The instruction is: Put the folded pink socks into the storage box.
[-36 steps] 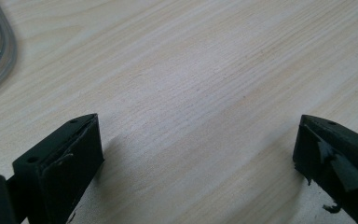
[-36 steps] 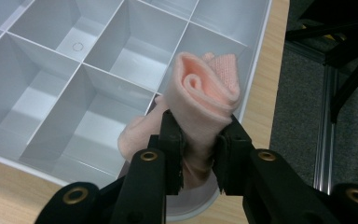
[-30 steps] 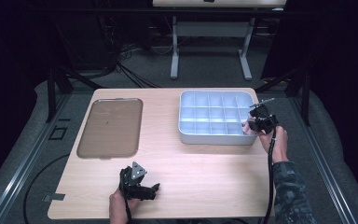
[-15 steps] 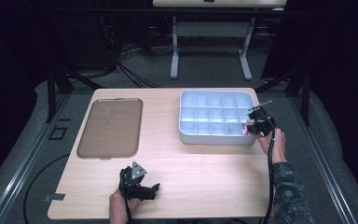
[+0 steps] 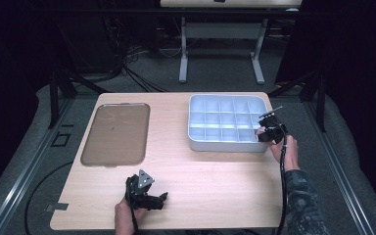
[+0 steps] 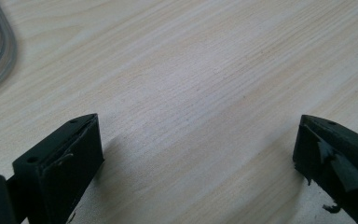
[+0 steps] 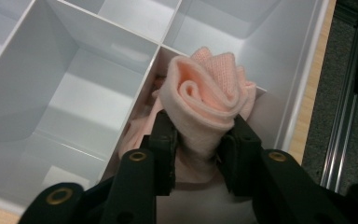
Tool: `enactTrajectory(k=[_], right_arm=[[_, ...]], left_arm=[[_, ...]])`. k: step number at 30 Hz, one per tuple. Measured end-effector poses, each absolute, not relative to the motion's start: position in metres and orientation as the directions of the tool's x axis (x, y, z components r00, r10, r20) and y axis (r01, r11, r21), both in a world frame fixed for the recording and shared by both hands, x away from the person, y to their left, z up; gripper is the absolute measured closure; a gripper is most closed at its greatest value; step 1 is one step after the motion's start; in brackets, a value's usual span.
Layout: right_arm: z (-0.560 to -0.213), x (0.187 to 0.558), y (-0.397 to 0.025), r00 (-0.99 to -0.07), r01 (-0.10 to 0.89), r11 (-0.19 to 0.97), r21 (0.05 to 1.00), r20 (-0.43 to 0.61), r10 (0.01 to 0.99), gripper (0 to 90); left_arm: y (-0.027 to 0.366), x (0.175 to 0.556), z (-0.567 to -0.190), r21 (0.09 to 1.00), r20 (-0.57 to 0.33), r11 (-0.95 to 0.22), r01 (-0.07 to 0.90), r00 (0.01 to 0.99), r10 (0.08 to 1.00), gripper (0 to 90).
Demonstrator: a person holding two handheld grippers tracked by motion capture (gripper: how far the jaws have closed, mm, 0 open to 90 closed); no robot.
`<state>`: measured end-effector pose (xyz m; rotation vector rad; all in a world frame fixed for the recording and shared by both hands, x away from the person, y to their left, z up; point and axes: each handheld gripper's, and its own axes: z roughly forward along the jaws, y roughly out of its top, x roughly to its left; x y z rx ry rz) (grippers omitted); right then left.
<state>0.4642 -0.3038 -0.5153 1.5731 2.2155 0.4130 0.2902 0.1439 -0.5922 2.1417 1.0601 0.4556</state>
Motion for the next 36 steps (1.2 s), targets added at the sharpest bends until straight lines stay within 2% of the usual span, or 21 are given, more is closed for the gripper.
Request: enactTrajectory(k=[2,4,17,22,23,25,26,27,28,36], right_arm=[[-0.514,0.464,-0.304,-0.291,0.828,0.320,0.461,-0.135,0.947,61.9],[-0.508,0.460,-0.305,-0.298,0.820,0.314,0.479,-0.110,0.948,51.0],[-0.474,0.437,-0.316,-0.311,0.750,0.282,0.598,-0.058,0.949,40.7],[-0.455,0.415,-0.322,-0.331,0.709,0.246,0.661,0.004,0.944,27.9],[-0.455,0.415,-0.322,-0.331,0.709,0.246,0.661,0.004,0.944,27.9],[-0.449,0.406,-0.323,-0.344,0.690,0.249,0.679,0.006,0.939,25.5],[-0.443,0.395,-0.324,-0.357,0.664,0.242,0.707,0.016,0.934,17.9],[-0.443,0.395,-0.324,-0.357,0.664,0.242,0.707,0.016,0.934,17.9],[-0.437,0.382,-0.324,-0.374,0.644,0.245,0.725,0.019,0.927,13.9],[-0.430,0.329,-0.316,-0.453,0.553,0.275,0.786,0.007,0.891,3.6]], left_arm=[[0.144,0.290,-0.592,0.716,0.007,-0.426,0.553,0.605,0.797,1.2],[0.144,0.290,-0.592,0.716,0.006,-0.426,0.553,0.605,0.796,1.2],[0.144,0.290,-0.592,0.717,0.006,-0.425,0.552,0.605,0.796,1.3],[0.144,0.290,-0.592,0.717,0.006,-0.425,0.553,0.605,0.796,1.3],[0.144,0.290,-0.592,0.717,0.006,-0.425,0.553,0.605,0.796,1.3],[0.144,0.290,-0.592,0.717,0.006,-0.425,0.553,0.605,0.796,1.3],[0.144,0.290,-0.592,0.716,0.006,-0.425,0.553,0.605,0.796,1.3],[0.144,0.290,-0.592,0.716,0.006,-0.425,0.553,0.605,0.796,1.3],[0.144,0.290,-0.592,0.717,0.006,-0.426,0.553,0.605,0.796,1.3],[0.144,0.290,-0.592,0.716,0.006,-0.426,0.553,0.605,0.796,1.3]])
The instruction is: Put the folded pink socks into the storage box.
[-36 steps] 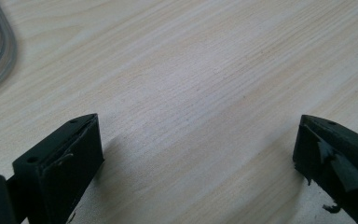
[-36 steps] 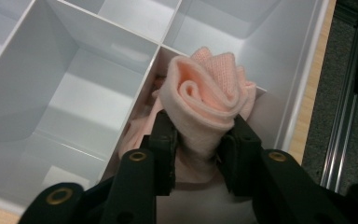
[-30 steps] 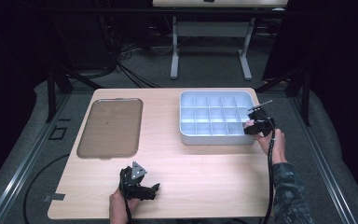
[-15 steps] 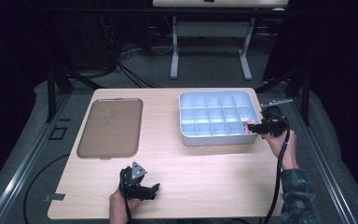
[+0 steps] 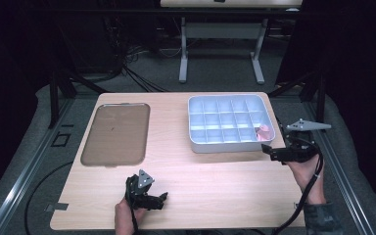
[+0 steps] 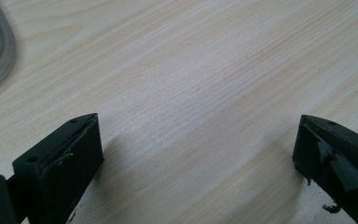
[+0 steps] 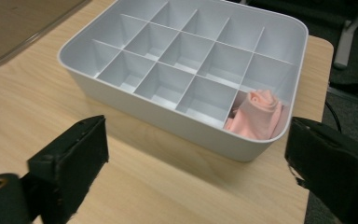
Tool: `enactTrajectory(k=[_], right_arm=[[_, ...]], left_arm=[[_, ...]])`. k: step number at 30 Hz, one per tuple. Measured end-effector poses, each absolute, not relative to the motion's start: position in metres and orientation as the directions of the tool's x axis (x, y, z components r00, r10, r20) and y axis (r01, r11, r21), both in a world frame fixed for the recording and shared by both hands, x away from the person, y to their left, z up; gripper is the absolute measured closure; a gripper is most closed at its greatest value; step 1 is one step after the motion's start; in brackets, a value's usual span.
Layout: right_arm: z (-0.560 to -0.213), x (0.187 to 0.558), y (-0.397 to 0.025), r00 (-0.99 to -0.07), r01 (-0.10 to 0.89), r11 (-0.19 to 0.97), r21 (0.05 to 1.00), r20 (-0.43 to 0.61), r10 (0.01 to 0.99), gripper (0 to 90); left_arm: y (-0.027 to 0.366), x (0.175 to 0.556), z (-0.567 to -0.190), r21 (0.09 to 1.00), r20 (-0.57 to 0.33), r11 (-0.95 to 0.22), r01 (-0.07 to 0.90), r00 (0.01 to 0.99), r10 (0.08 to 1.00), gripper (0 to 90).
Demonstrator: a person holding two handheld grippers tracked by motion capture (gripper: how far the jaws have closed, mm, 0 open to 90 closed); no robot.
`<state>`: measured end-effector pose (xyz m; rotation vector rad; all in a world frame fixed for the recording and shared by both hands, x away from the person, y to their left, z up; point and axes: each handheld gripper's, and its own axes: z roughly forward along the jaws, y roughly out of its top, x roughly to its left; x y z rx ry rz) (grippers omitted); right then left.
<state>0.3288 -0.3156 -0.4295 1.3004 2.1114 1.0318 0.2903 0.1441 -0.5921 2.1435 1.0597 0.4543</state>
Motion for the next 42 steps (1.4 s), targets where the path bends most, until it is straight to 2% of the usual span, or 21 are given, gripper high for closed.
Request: enactTrajectory(k=[11,17,24,29,33,37,41,42], right_arm=[[-0.455,0.285,-0.309,-0.481,0.513,0.266,0.816,0.017,0.876,0.0],[-0.491,0.278,-0.307,-0.482,0.556,0.266,0.787,0.046,0.875,0.0],[-0.549,0.269,-0.302,-0.475,0.623,0.264,0.737,0.089,0.875,0.0],[-0.572,0.266,-0.302,-0.461,0.638,0.255,0.726,0.096,0.882,0.0],[-0.587,0.265,-0.301,-0.451,0.652,0.263,0.712,0.085,0.889,0.0],[-0.586,0.264,-0.300,-0.449,0.620,0.265,0.738,0.057,0.892,0.0],[-0.589,0.267,-0.297,-0.450,0.633,0.283,0.721,0.046,0.892,0.0],[-0.589,0.268,-0.295,-0.461,0.636,0.321,0.702,0.012,0.887,0.0]], left_arm=[[0.144,0.290,-0.592,0.714,0.003,-0.428,0.555,0.608,0.794,1.3],[0.144,0.290,-0.592,0.714,0.003,-0.428,0.555,0.608,0.794,1.2],[0.144,0.290,-0.592,0.714,0.003,-0.428,0.555,0.608,0.794,1.3],[0.144,0.290,-0.592,0.715,0.003,-0.426,0.554,0.607,0.795,1.2],[0.144,0.290,-0.592,0.714,0.003,-0.427,0.555,0.608,0.794,1.2],[0.144,0.291,-0.592,0.713,0.003,-0.428,0.555,0.607,0.794,1.2],[0.144,0.290,-0.592,0.714,0.003,-0.427,0.555,0.607,0.794,1.2],[0.144,0.291,-0.592,0.714,0.003,-0.427,0.555,0.607,0.795,1.2]])
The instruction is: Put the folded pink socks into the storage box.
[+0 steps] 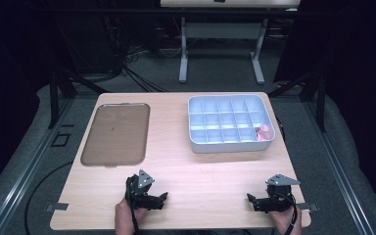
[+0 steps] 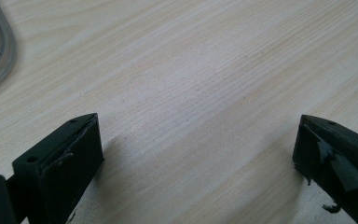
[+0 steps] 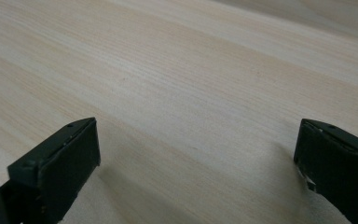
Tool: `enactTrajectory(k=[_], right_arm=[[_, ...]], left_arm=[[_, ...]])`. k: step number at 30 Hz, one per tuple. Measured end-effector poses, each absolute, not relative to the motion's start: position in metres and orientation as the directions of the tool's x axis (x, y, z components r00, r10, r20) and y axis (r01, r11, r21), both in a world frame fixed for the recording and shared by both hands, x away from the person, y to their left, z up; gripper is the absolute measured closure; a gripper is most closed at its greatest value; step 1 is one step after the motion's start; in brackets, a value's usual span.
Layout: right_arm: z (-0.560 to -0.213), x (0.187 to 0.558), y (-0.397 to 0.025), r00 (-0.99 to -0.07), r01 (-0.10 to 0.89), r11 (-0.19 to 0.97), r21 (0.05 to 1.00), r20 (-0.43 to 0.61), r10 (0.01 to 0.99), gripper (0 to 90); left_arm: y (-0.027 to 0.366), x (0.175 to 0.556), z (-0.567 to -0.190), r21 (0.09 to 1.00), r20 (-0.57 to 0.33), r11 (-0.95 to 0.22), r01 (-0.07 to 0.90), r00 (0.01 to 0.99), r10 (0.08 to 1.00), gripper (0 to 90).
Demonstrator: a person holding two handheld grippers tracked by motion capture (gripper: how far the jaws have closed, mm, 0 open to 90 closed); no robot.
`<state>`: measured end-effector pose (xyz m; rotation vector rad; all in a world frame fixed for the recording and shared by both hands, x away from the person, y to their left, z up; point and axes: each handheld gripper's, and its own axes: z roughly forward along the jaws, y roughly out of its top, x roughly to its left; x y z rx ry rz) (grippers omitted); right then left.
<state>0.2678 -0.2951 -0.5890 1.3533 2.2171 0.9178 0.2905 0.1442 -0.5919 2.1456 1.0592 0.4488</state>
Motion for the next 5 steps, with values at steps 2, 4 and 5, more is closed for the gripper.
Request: enactTrajectory(k=[2,4,5], right_arm=[[-0.5893,0.2674,-0.2931,-0.464,0.632,0.328,0.702,0.003,0.886,0.0],[-0.5904,0.2684,-0.2942,-0.464,0.624,0.326,0.710,0.001,0.886,0.0],[-0.5904,0.2684,-0.2942,-0.464,0.624,0.326,0.710,0.001,0.886,0.0]], left_arm=[[0.1442,0.2905,-0.5918,0.714,0.004,-0.428,0.555,0.607,0.794,1.2],[0.1440,0.2904,-0.5919,0.715,0.002,-0.425,0.555,0.606,0.795,1.2],[0.1440,0.2904,-0.5919,0.715,0.002,-0.425,0.555,0.606,0.795,1.2]])
